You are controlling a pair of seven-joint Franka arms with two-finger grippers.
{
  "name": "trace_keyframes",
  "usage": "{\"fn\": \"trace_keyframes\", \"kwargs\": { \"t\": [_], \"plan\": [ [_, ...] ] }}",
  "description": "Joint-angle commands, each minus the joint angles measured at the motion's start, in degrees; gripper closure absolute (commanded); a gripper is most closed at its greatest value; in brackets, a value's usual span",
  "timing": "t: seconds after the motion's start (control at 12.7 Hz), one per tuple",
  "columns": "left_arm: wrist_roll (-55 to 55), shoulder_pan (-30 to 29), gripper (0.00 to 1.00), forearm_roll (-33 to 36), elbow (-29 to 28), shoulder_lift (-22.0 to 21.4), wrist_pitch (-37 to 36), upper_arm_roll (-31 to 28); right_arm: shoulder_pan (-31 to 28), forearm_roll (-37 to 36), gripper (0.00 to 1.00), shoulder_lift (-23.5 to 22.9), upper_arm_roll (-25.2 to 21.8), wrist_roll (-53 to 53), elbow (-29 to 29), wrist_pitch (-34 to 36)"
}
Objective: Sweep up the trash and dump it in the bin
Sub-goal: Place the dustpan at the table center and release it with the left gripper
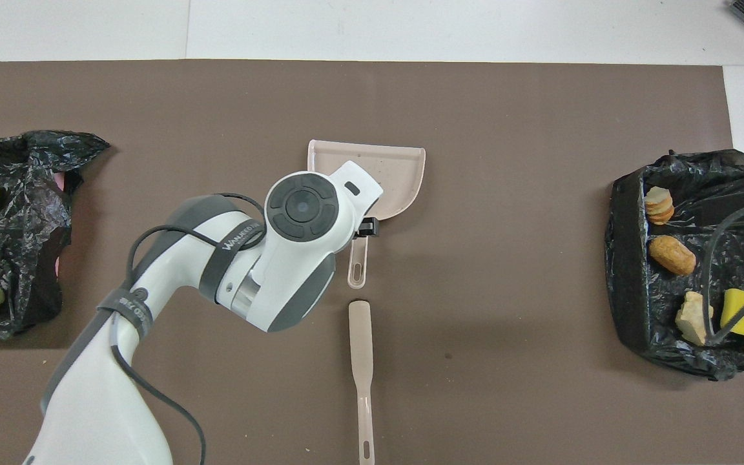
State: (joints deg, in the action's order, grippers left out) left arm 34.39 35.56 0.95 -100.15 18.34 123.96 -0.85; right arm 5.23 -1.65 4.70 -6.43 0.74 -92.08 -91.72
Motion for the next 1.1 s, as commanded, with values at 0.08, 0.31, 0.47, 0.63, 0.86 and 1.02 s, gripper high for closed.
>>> {"fn": "trace_keyframes", "kwargs": {
  "t": [0.08, 0.31, 0.47, 0.63, 0.86, 1.02],
  "plan": [
    [-6.0, -8.2, 0.0, -0.6, 0.8, -3.2, -4.1, 0.3, -0.6, 1.5, 0.0, 1.1, 0.3, -0.7, -0.9, 0.8],
    [-16.9, -15.9, 0.0, -0.7, 4.8, -4.4, -11.6, 0.5, -0.7, 1.5, 0.0, 1.1, 0.2, -0.6, -1.1, 0.8],
    [-23.3, -21.0, 0.0, -1.4, 5.1, -7.9, -16.2, 0.3, -0.7, 1.5, 0.0, 1.1, 0.2, -0.5, -1.1, 0.8],
    [-32.1, -24.6, 0.0, -1.5, 5.0, -11.6, -21.8, -0.1, -0.7, 1.4, 0.0, 1.1, 0.2, -0.5, -1.1, 0.8],
    [-37.5, -28.7, 0.0, -1.4, 5.0, -16.7, -27.8, -0.3, -0.7, 1.5, 0.0, 1.1, 0.2, -0.5, -1.1, 0.7],
    [-38.0, -28.9, 0.0, -0.9, 7.0, -17.5, -32.4, -1.2, -0.7, 1.5, 0.0, 1.1, 0.2, -0.5, -1.1, 0.7]
  ]
}}
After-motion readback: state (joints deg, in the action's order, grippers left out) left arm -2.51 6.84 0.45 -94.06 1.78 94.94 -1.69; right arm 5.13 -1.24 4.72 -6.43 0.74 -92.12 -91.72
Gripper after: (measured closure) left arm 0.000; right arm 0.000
